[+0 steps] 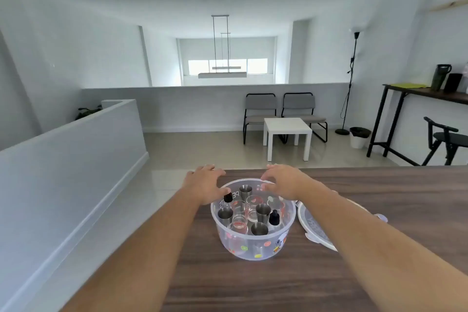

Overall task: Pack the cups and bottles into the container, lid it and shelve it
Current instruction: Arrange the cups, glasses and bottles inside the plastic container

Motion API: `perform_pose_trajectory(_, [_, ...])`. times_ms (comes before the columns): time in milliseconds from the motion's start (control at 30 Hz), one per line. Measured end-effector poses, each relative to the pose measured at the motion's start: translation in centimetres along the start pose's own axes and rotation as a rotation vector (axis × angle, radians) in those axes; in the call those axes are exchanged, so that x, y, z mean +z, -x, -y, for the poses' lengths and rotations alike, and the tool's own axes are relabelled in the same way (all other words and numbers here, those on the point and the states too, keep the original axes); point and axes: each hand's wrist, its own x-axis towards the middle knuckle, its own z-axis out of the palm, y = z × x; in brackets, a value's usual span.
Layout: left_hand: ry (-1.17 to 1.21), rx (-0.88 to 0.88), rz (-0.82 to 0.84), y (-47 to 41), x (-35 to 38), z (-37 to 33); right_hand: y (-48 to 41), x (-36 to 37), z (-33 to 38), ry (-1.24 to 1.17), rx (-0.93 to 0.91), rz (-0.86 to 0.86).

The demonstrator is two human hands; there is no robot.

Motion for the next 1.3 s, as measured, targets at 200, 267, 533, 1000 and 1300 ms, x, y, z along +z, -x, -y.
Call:
perform_pose_trajectory(200, [0.009,0.026,0.007,-0.8,1.9,-0.3,-2.7,2.4,-0.2,0.015,-0.040,0.057])
perform_pose_trajectory(267, [0.001,0.023,-0.016,-1.2,2.5,0.0,-3.7,3.0,-0.5,0.042,-0.067,0.047])
perform_pose_trajectory(533, [0.002,0.026,-0.096,-2.5,4.3,0.8,-6.6,4.6,-1.5,0.175,-0.139,0.101])
perform_pose_trajectory(1000, [0.044,-0.020,-0.112,-3.5,5.5,0.7,-7.9,5.3,-1.8,0.216,-0.244,0.018])
perform_pose_trajectory(1300, [0.082,-0.012,-0.109,-3.4,5.1,0.7,-7.1,4.9,-4.4,0.256,-0.195,0.031])
